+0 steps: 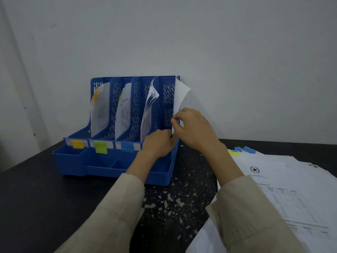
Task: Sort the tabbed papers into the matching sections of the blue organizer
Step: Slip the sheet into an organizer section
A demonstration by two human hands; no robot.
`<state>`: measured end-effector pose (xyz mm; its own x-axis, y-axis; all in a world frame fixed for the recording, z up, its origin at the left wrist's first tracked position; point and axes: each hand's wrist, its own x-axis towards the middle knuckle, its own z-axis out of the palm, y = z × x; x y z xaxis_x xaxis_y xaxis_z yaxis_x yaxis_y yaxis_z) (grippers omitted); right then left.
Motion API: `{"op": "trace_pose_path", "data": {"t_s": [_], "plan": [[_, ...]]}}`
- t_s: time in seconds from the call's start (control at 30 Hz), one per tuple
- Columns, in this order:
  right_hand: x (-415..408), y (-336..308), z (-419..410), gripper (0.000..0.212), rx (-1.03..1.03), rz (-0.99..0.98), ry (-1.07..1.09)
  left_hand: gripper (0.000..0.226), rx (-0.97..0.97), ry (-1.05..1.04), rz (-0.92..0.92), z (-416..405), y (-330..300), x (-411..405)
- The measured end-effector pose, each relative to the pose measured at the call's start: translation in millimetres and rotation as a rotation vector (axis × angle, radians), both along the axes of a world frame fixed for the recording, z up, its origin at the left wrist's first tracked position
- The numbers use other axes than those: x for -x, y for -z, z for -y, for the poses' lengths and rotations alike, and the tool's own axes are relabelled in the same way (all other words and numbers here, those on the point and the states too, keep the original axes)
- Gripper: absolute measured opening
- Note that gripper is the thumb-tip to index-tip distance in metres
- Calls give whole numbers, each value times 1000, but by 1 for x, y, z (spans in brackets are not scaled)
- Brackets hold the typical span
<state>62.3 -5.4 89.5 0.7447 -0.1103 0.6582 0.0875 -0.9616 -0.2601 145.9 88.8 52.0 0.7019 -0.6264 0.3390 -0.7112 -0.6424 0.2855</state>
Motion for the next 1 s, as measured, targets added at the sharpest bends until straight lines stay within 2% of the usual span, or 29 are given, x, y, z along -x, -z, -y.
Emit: {"op": "trace_pose_path", "data": {"t_s": [0.07,0.17,0.2,0.3,0.43,0.5,0.67,0.87,1.0], "plan": [[0,0,1,30,-37,-24,-33,41,96,7,-1,0,2,-2],[3,-3,1,29,-122,-67,-148,42,432,15,13,-2,7,-1],[4,-5,2,28,-162,-76,-190,44,461,-12,38,-2,8,-1],[9,-10,9,27,-214,-59,-221,50,298,-101,105,-1,12,1],[12,-11,21,27,-205,-82,-162,47,226,-114,24,0,12,-2],[13,-10,24,28,-193,-113,-131,44,164,-113,-8,0,11,-5],[20,-12,28,26,-177,-160,-92,32,-74,-105,40,-2,6,-7],[28,-14,45,26,-215,-182,-8,59,66,-94,192,-6,8,4],[33,-13,61,26,-234,-176,56,44,389,-56,189,-9,11,7]]}}
